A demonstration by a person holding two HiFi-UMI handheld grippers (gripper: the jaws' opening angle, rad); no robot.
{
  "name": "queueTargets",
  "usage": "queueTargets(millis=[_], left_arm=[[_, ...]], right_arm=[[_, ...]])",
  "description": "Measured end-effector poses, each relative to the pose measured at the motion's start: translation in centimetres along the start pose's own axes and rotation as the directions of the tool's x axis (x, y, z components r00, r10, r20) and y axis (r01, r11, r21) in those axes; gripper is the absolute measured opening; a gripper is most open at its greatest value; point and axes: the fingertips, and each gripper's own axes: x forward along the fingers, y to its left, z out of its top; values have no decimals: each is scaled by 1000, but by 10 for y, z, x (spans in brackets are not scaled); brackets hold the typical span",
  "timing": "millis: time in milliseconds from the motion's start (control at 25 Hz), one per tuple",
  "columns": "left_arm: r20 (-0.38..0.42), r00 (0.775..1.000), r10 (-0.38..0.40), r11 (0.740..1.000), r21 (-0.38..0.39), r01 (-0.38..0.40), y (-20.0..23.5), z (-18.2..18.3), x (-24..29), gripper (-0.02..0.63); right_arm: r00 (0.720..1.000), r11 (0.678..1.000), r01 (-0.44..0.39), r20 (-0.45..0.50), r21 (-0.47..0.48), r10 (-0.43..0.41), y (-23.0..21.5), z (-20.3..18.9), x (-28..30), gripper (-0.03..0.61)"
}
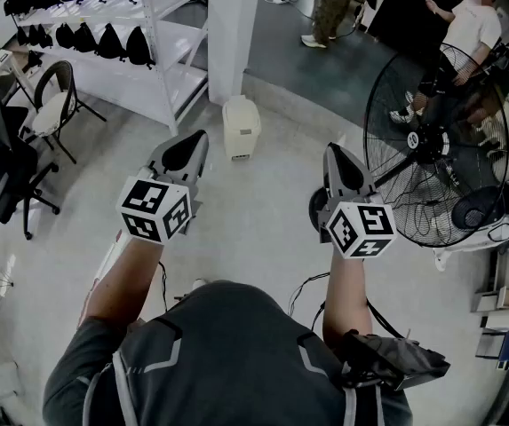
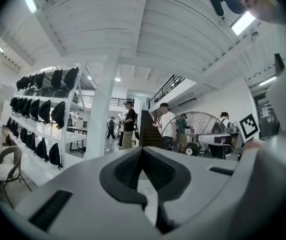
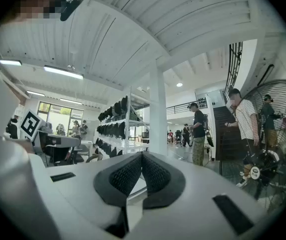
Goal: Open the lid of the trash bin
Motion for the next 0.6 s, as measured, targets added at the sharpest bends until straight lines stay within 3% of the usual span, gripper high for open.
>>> queueTargets(millis=[600], left_arm=[[1, 1000, -3, 1000, -13, 3, 16, -4, -6, 8]], right_arm=[[1000, 1000, -7, 4, 2, 7, 18, 1, 8, 25]])
